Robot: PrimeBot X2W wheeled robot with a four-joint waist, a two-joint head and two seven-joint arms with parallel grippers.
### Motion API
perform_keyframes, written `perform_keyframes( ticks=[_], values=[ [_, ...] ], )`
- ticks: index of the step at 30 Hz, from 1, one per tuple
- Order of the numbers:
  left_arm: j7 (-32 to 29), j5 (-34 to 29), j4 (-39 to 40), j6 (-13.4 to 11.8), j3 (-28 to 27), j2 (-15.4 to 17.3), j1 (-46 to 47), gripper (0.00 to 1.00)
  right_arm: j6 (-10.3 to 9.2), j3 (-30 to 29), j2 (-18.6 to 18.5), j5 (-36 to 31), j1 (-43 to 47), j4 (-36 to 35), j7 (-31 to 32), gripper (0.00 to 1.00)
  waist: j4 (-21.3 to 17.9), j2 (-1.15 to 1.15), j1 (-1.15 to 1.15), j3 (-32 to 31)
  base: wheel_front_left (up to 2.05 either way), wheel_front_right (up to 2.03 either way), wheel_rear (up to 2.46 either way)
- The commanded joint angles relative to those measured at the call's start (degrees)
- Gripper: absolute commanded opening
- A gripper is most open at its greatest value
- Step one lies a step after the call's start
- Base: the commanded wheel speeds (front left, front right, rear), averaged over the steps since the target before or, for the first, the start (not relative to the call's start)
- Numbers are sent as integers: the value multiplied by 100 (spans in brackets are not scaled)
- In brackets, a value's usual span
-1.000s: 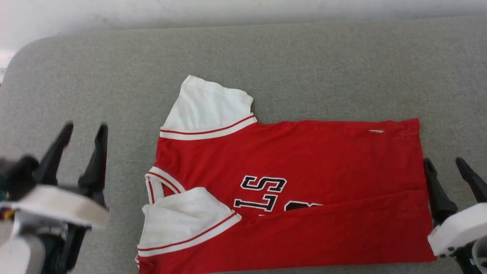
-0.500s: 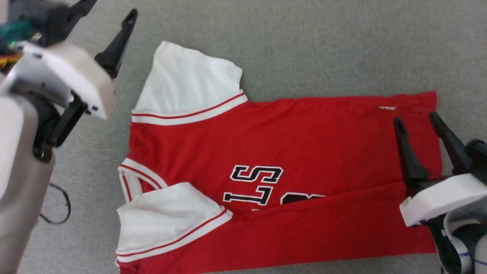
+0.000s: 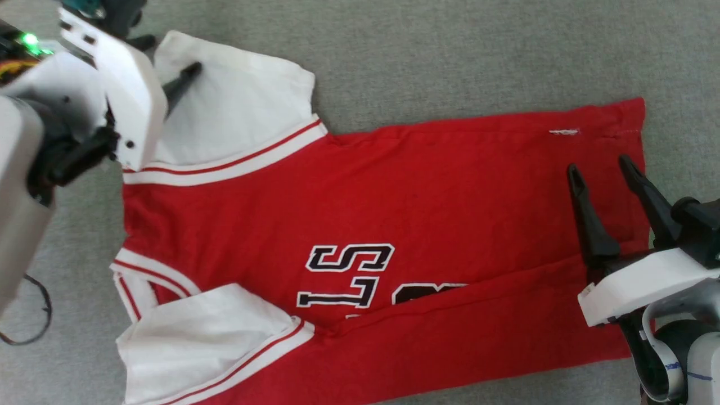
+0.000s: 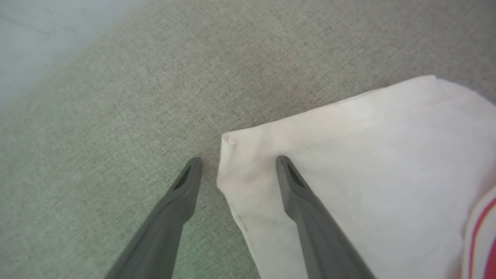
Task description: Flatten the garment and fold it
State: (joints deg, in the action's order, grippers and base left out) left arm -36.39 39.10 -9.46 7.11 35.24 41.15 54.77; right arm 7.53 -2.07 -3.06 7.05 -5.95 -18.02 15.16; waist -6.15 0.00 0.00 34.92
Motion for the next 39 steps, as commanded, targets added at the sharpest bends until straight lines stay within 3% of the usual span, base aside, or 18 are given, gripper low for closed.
perform_keyframes(
  ticks=[1, 2, 3, 4, 13, 17, 24, 32, 39],
  values=[
    [-111, 27, -69, 36, 89, 98, 83, 100, -4, -10, 17, 24, -110, 15, -47, 100, -133, 0, 0, 136, 0, 0, 0],
    [-155, 60, -104, 36, 120, 141, 86, 81, -4, -7, 17, 30, -114, 22, -60, 100, -147, 0, 0, 148, 0, 0, 0],
    [-185, 129, -134, 36, 152, 160, 66, 25, -4, -6, 17, 39, -119, 31, -70, 100, -158, 0, 0, 155, 0, 0, 0],
    [-215, 220, -163, 36, 181, 168, 32, 0, -4, -6, 17, 48, -123, 40, -78, 100, -163, 0, 0, 156, 0, 0, 0],
    [-60, 690, -193, 37, 334, 205, -164, 0, -4, -81, 11, -124, -320, -206, 125, 100, -20, 0, 0, -65, 0, 0, 0],
    [129, 738, -248, 37, 354, 174, -236, 0, -4, -128, -216, -171, -659, -455, 450, 100, 42, 0, 0, -229, 0, 0, 0],
    [364, 737, -279, 37, 353, 180, -254, 0, -4, -308, -851, 40, -1666, -438, 1699, 100, 70, 0, 0, -273, 0, 0, 0],
    [438, 741, -254, 37, 378, 140, -176, 0, -4, -551, -1058, 495, -2118, 166, 3844, 100, 138, 0, 0, -116, 0, 0, 0],
    [433, 760, -265, 37, 420, 99, -93, 0, -4, -612, -1117, 573, -1987, 466, 4245, 100, 216, 0, 0, 4, 0, 0, 0]
  ],
)
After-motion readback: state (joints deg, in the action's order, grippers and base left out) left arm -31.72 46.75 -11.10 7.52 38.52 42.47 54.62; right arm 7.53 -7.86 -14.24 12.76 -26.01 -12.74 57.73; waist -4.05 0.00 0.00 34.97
